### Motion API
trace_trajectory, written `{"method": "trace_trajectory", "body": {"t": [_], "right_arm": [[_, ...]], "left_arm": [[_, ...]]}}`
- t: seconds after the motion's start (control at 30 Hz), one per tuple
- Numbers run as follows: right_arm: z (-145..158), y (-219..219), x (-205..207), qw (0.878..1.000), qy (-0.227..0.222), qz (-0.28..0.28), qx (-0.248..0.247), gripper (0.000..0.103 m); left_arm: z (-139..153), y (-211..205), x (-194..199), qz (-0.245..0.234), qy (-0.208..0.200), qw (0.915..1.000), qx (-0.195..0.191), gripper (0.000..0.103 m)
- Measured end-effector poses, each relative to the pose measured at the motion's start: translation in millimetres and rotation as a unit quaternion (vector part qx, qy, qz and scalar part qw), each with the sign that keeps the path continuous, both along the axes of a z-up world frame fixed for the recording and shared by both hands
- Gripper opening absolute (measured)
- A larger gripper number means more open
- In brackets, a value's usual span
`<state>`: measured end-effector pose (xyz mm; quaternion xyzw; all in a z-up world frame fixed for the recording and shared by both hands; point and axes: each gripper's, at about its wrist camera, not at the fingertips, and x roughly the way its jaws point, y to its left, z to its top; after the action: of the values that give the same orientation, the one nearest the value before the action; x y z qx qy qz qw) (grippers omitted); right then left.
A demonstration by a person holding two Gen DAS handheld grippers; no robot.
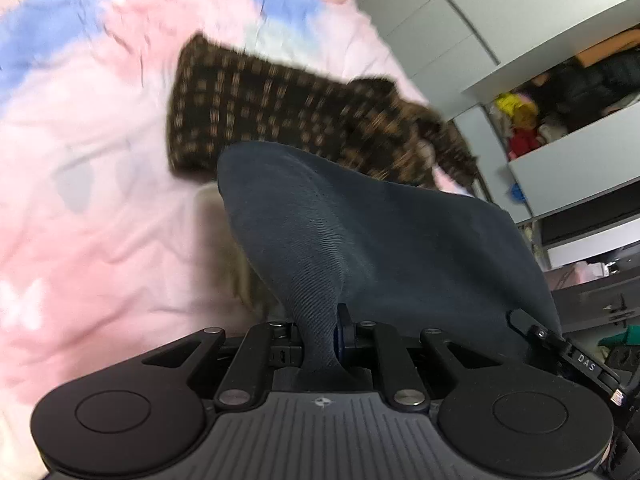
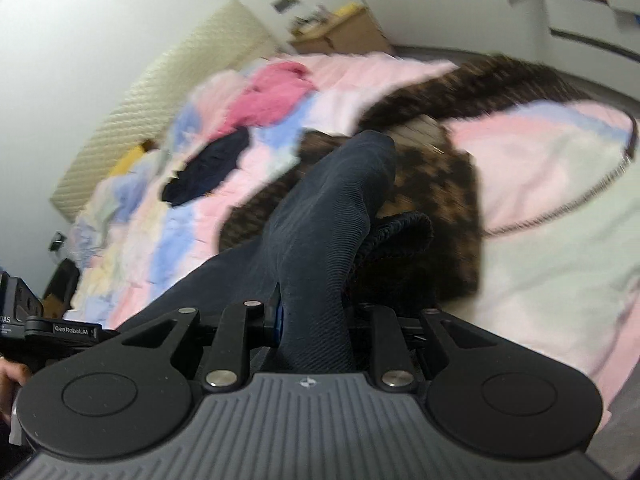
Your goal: Fold clothes
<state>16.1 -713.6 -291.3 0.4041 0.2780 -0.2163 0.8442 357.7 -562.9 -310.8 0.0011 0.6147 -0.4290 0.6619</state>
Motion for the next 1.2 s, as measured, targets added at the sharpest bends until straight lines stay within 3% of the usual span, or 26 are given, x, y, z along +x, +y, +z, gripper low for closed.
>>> {"method": "trace_trajectory", "body": {"t": [0.17, 0.27, 0.4, 0.5, 0.6, 0.7, 0.8, 0.87, 1.0, 1.07, 1.2], "right_arm": [[-75.0, -18.0, -9.3, 0.998, 0.018, -0.016, 0.050, 0.022], [-111.3, -20.4, -19.2, 0.996, 0.022, -0.036, 0.075, 0.024], [-139.1, -23.4, -24.5, 0.995, 0.035, -0.036, 0.083, 0.028], [-139.2, -28.0, -19.9, 0.995, 0.041, -0.038, 0.087, 0.030], [-121.7, -23.3, -12.9, 0.994, 0.065, -0.035, 0.075, 0.038], [-95.4, -18.6, -9.2, 0.992, 0.099, -0.056, 0.051, 0.051], [-64.0, -9.8, -15.9, 0.992, 0.100, -0.077, 0.030, 0.052], [-42.6, -2.9, -22.2, 0.992, 0.094, -0.087, 0.018, 0.052], [9.4, 20.9, -33.9, 0.993, 0.075, -0.094, -0.021, 0.052], [33.4, 33.6, -38.3, 0.992, 0.069, -0.095, -0.038, 0.052], [81.6, 66.5, -48.9, 0.992, 0.054, -0.088, -0.074, 0.053]], "left_arm": [[-74.7, -24.7, -5.0, -0.028, 0.003, 0.9988, 0.041, 0.015], [-102.9, -28.5, -10.1, -0.032, -0.001, 0.9985, 0.045, 0.021], [-112.0, -32.1, -20.1, -0.032, -0.030, 0.9983, 0.038, 0.025], [-103.0, -28.0, -29.0, -0.032, -0.055, 0.9973, 0.037, 0.033], [-83.9, -20.5, -33.2, -0.019, -0.065, 0.9966, 0.047, 0.034], [-56.3, -6.3, -36.6, -0.005, -0.079, 0.9954, 0.055, 0.048], [-25.9, 8.3, -42.4, 0.000, -0.087, 0.9950, 0.049, 0.053], [-3.2, 19.5, -49.0, 0.001, -0.101, 0.9939, 0.044, 0.062], [40.1, 37.7, -64.9, -0.005, -0.128, 0.9913, 0.030, 0.066], [65.0, 48.5, -73.3, -0.004, -0.148, 0.9888, 0.017, 0.074], [119.0, 75.3, -92.8, -0.002, -0.185, 0.9827, -0.007, 0.074]]}}
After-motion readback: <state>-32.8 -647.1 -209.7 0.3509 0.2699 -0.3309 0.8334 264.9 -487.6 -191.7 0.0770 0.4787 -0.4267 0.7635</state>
